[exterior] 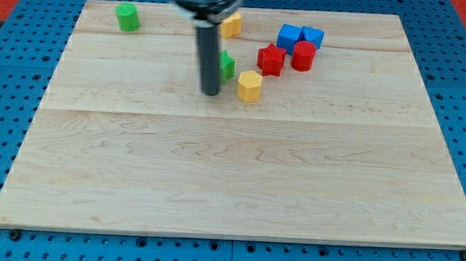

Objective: Push the yellow hexagon into the blue triangle

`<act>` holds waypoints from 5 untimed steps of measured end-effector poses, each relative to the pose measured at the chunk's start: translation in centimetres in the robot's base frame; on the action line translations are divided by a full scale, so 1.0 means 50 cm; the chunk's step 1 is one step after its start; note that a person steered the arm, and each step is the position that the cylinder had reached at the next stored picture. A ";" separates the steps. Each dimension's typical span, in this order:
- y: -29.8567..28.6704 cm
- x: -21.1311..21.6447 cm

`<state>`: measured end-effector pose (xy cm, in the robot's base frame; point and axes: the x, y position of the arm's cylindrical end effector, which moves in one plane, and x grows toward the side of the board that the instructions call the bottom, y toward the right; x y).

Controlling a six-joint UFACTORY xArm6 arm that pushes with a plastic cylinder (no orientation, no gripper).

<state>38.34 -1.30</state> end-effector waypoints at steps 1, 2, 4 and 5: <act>0.196 -0.005; 0.280 -0.017; 0.341 0.089; 0.339 0.016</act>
<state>39.14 15.64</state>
